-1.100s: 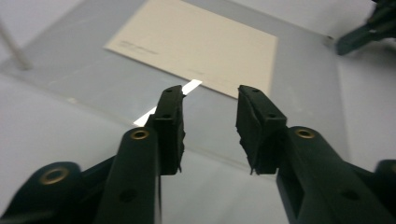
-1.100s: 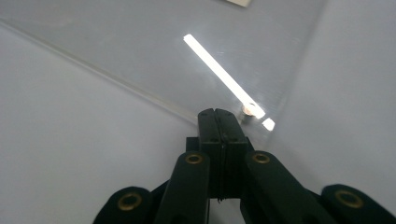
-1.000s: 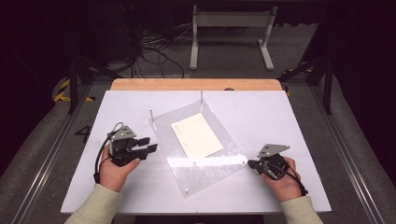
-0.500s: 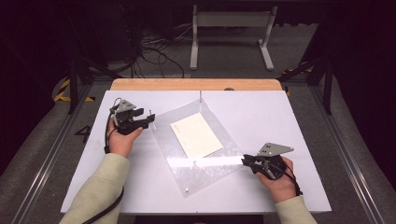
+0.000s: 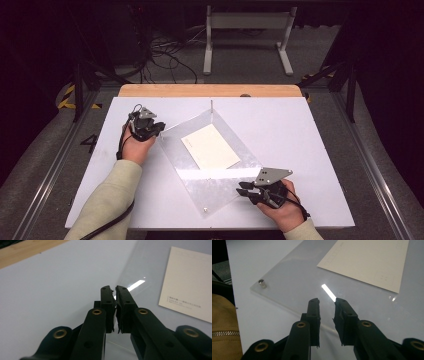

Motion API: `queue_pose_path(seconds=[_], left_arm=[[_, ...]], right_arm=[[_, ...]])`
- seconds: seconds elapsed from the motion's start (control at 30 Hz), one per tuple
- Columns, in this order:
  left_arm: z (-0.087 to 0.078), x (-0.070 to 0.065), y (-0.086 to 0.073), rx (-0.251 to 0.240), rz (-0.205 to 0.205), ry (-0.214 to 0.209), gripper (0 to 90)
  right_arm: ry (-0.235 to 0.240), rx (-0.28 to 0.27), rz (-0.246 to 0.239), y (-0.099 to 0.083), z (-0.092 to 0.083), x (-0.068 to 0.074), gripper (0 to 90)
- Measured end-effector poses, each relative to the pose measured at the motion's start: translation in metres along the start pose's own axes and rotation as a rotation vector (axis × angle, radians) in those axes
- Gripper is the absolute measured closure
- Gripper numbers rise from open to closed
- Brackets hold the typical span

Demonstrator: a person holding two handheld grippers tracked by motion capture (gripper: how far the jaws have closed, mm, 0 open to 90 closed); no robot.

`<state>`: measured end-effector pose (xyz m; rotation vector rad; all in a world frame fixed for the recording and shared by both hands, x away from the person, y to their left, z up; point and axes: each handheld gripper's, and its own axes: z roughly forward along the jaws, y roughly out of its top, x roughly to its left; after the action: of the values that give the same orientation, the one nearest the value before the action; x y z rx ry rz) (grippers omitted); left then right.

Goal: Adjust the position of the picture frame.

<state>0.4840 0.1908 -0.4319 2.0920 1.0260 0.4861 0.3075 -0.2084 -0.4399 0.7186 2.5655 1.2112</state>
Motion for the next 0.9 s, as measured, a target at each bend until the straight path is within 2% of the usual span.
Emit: queue_pose_path(seconds=[0.13, 0.23, 0.27, 0.3, 0.4, 0.57, 0.77, 0.9], left_arm=[[-0.019, -0.016, -0.017, -0.004, 0.014, -0.026, 85.1], [-0.032, -0.025, -0.031, -0.018, 0.022, -0.050, 85.1], [-0.035, -0.027, -0.034, -0.025, 0.026, -0.047, 85.1], [-0.036, -0.028, -0.037, -0.035, 0.035, -0.046, 85.1], [-0.039, -0.029, -0.037, -0.021, 0.034, -0.054, 85.1], [-0.038, -0.028, -0.038, -0.030, 0.025, -0.062, 85.1], [-0.038, -0.028, -0.038, -0.029, 0.030, -0.068, 85.0], [-0.039, -0.029, -0.039, -0.030, 0.041, -0.071, 84.9]], right_arm=[[0.016, 0.004, 0.007, 0.004, 0.003, 0.004, 76.8], [0.080, 0.014, -0.013, 0.013, 0.012, 0.018, 83.3], [0.116, 0.029, -0.016, 0.017, 0.018, 0.026, 85.7], [0.143, 0.039, -0.019, 0.019, 0.024, 0.032, 87.3], [0.218, 0.082, -0.020, 0.026, 0.043, 0.051, 89.7], [0.281, 0.122, -0.041, 0.032, 0.062, 0.073, 90.0], [0.229, 0.173, -0.067, 0.039, 0.067, 0.084, 90.0], [0.220, 0.164, -0.043, 0.037, 0.065, 0.081, 90.0]])
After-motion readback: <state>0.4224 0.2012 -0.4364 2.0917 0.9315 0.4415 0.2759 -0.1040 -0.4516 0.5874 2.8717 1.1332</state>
